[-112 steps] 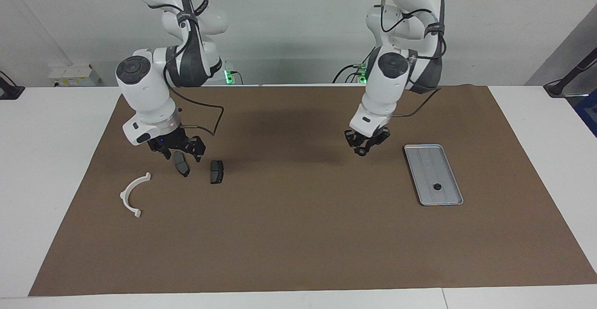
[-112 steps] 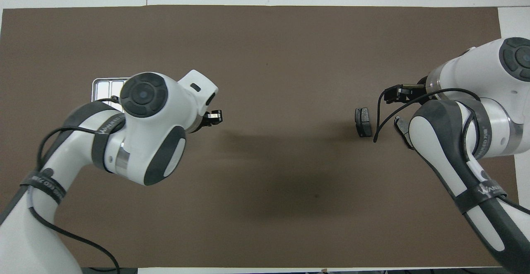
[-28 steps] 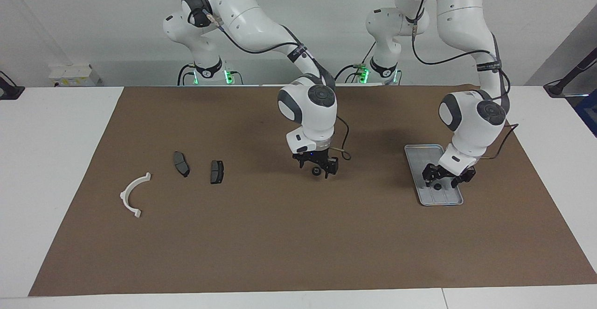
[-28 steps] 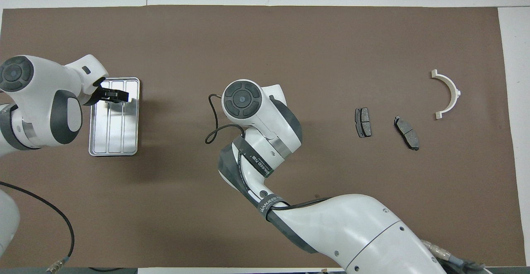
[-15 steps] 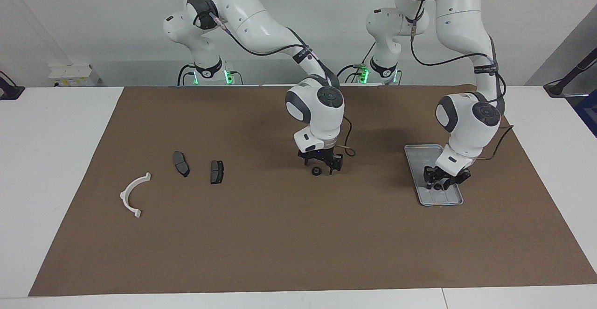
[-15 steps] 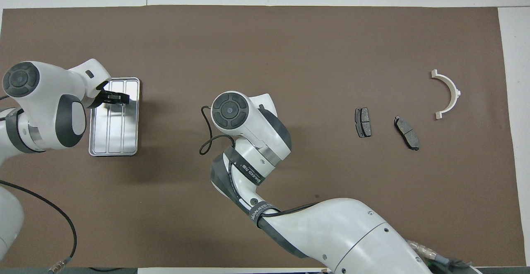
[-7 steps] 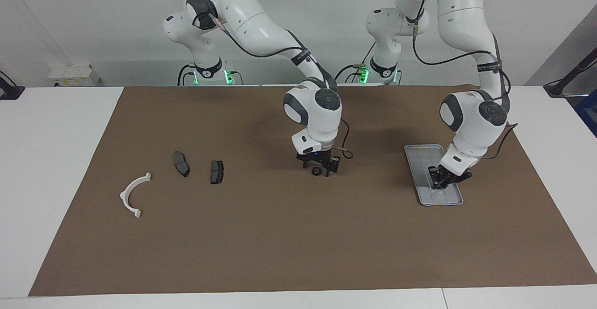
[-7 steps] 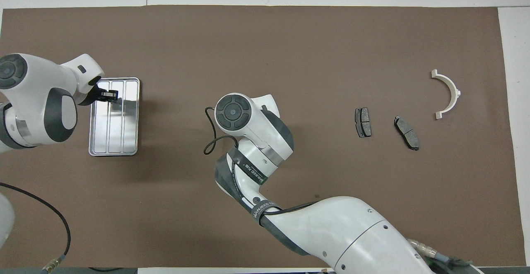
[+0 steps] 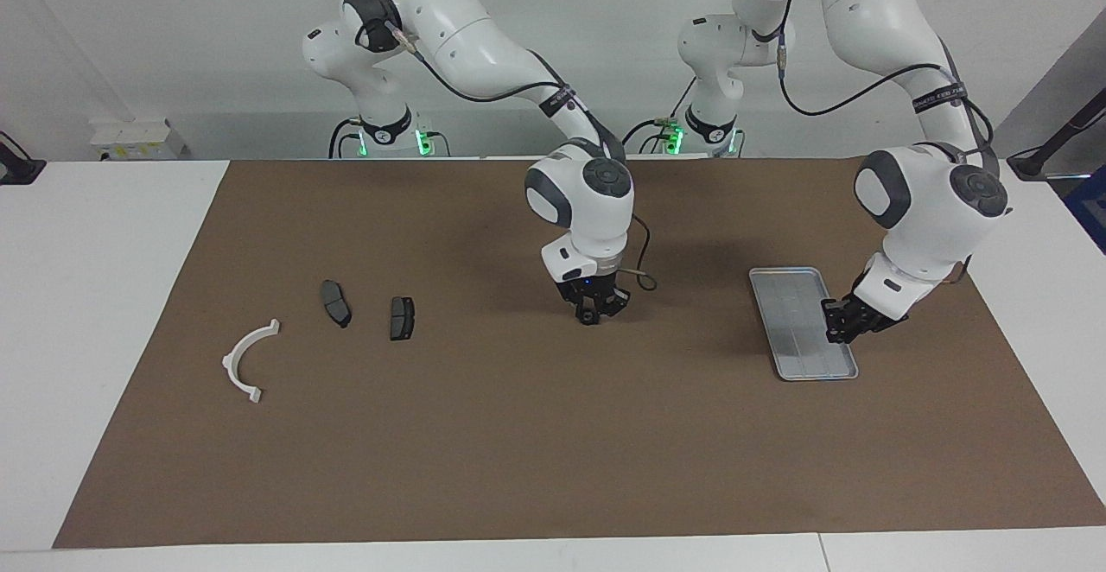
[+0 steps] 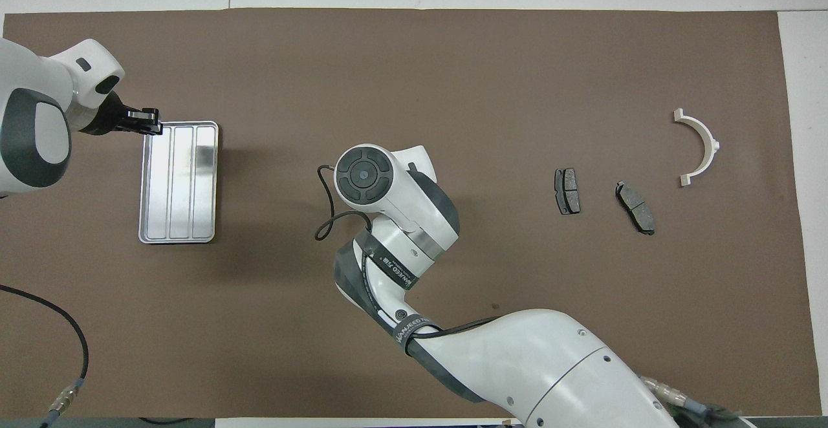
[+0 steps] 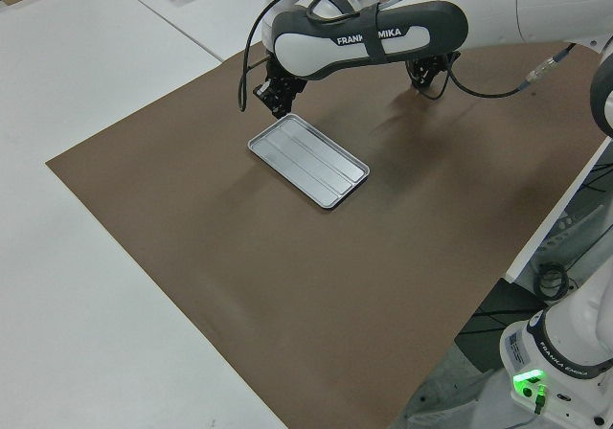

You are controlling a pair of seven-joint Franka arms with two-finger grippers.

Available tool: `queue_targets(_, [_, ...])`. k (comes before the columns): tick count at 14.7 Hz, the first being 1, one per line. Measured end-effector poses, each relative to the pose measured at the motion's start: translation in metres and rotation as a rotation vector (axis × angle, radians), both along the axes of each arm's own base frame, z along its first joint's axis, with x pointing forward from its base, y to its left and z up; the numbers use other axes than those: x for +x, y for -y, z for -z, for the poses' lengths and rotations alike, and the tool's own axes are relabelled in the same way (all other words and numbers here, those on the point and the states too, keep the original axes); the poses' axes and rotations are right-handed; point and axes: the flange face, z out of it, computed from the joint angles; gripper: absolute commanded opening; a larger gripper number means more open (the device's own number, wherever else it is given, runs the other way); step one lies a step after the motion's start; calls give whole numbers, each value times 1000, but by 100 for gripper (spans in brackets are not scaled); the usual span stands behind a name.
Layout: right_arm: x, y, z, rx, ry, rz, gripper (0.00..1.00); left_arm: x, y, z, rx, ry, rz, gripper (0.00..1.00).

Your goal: Place bearing gear from tray to pile

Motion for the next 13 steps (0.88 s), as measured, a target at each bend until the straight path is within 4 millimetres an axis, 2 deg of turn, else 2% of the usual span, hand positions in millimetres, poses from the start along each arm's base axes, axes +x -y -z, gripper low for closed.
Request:
queue_targets(2, [0, 0, 0, 0, 0, 0, 0, 2, 0, -6, -48, 10, -52, 4])
queue_targets(5, [0, 0, 0, -1, 0, 0, 0, 4, 5, -21, -82, 21, -219, 4])
queue_targets(7, [5, 7, -2, -16, -9, 13, 0, 4, 10, -30, -92, 28, -274, 4])
queue_targets(10, [34, 41, -28, -39, -24, 17, 0, 3, 17, -31, -56, 33, -205, 5])
queue_targets(13, [59, 92, -78, -54, -33, -43, 0, -1, 50, -25, 49, 21, -86, 6])
